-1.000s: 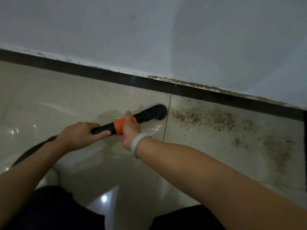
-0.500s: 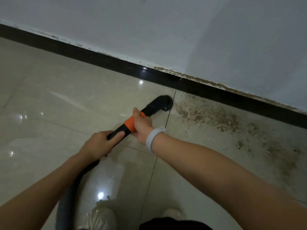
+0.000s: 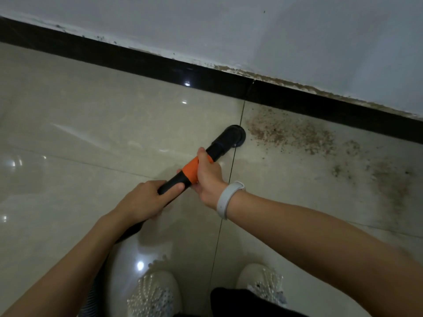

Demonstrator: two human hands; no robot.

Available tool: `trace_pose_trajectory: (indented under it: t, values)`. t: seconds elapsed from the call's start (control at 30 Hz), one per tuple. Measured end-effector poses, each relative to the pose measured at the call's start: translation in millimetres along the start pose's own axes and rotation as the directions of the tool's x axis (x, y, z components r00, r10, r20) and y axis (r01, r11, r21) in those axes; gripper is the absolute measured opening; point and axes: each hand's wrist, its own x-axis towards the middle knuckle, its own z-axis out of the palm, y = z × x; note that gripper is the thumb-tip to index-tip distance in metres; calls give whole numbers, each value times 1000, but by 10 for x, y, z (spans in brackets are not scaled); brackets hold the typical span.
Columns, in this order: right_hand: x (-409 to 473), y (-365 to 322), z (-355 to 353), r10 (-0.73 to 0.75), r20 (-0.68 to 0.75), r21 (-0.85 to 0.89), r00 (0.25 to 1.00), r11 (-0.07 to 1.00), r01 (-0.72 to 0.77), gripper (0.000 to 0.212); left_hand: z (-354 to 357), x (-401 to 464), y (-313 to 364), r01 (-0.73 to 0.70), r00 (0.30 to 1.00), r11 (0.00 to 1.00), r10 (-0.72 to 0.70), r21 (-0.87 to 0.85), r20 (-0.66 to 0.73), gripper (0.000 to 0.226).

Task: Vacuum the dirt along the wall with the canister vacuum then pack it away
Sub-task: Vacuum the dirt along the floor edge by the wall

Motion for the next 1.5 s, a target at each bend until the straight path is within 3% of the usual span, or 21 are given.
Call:
trace_pose_trajectory:
  t: [0.23, 0.33, 0.43, 0.63, 0.73, 0.8, 0.9, 1.03, 1.23, 1.5]
  values:
    - [14, -67, 54, -80, -45, -122, 996, 990, 74, 26, 142, -78, -68, -9, 998, 982, -4, -191, -70, 54]
    - [86, -226, 71, -83, -41, -97, 996, 992, 79, 27, 176, -96, -73, -7, 998, 967, -10, -254, -65, 49]
    - [47, -174, 22, -43, -11, -52, 999, 998, 43, 29, 172, -150, -96, 32, 999, 962, -20, -271, 47, 53]
    - [92, 231, -230, -33, -133, -142, 991, 990, 14, 33, 238, -240, -70, 193, 927, 881, -20, -432, 374, 64]
    - [105, 275, -292, -55, -152, -189, 987, 982, 26, 34, 300, -237, -24, 203, 901, 889, -6, -410, 433, 65]
    - [142, 147, -246, -81, -138, -190, 987, 980, 54, 32, 330, -175, 42, 194, 933, 877, -27, -439, 360, 62]
    - [240, -212, -112, -137, -64, -227, 988, 967, 119, 30, 364, 12, 192, 115, 989, 875, -55, -470, 138, 46]
    - [333, -657, -48, -175, -34, -197, 984, 966, 166, 26, 283, 243, 314, -33, 999, 950, 20, -309, -47, 37]
    - [431, -815, -194, -218, 12, -146, 976, 965, 217, 28, 406, 260, 295, -121, 973, 992, 125, 35, -193, 40]
    - [552, -940, -287, -269, -64, -138, 961, 956, 258, 29, 449, 441, 424, -169, 960, 984, 176, 53, -219, 42]
